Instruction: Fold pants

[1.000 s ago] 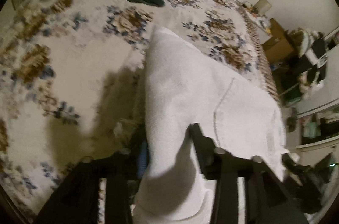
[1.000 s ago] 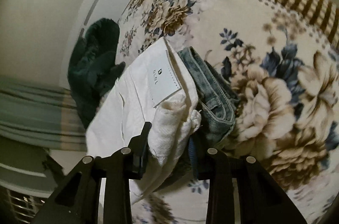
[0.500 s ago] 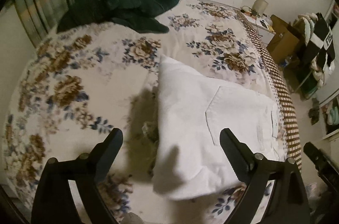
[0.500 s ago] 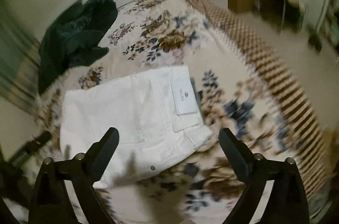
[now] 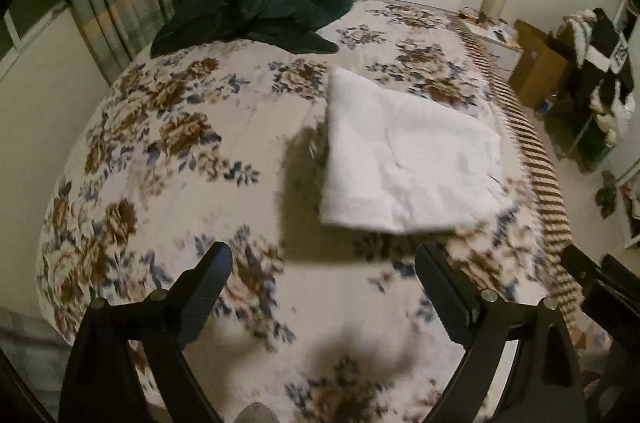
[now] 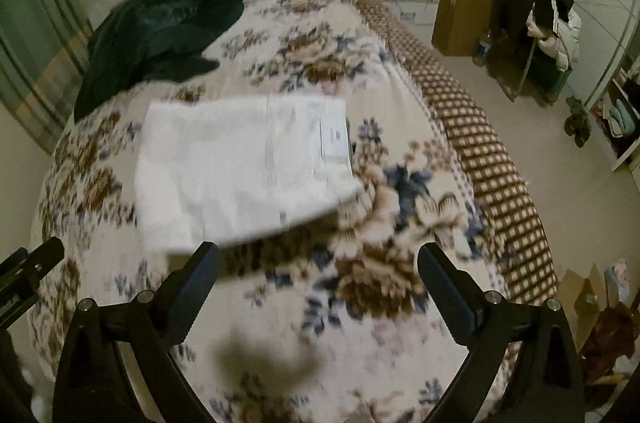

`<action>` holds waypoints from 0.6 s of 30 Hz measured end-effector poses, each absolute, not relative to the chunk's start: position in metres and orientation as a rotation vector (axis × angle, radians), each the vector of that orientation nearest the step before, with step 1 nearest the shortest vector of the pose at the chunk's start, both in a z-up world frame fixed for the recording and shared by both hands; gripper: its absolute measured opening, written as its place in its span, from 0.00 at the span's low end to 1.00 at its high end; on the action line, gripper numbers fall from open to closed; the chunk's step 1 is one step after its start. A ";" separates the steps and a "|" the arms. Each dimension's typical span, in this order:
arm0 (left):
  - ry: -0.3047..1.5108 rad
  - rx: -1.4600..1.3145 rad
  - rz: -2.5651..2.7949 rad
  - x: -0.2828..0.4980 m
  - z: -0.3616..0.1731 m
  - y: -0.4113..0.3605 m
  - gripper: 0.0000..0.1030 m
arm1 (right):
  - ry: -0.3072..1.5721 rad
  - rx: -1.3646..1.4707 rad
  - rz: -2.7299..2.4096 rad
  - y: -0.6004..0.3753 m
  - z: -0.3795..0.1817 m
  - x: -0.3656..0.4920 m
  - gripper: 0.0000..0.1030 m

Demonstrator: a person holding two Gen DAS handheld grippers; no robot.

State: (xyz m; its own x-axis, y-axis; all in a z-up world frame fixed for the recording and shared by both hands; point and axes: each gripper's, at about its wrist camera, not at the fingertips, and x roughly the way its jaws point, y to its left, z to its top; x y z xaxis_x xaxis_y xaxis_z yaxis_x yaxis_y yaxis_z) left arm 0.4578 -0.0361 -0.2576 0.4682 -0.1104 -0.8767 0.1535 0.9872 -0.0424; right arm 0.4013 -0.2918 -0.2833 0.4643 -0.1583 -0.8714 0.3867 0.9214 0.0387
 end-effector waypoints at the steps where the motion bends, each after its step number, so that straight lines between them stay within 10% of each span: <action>1: 1.061 0.060 -0.156 0.443 -0.249 -0.037 0.91 | 1.031 0.235 -0.337 -0.288 -0.278 0.390 0.97; 18: 0.809 0.037 -0.147 0.266 -0.089 -0.037 0.91 | 0.741 0.102 -0.199 -0.237 -0.070 0.179 0.98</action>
State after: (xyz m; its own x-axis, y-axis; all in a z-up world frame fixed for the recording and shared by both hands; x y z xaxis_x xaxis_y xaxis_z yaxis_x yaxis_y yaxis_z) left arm 0.2657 -0.0374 -0.0889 0.6810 -0.1166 -0.7229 0.1446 0.9892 -0.0234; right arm 0.1791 -0.2374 -0.0697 0.7202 -0.1434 -0.6788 0.2155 0.9762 0.0224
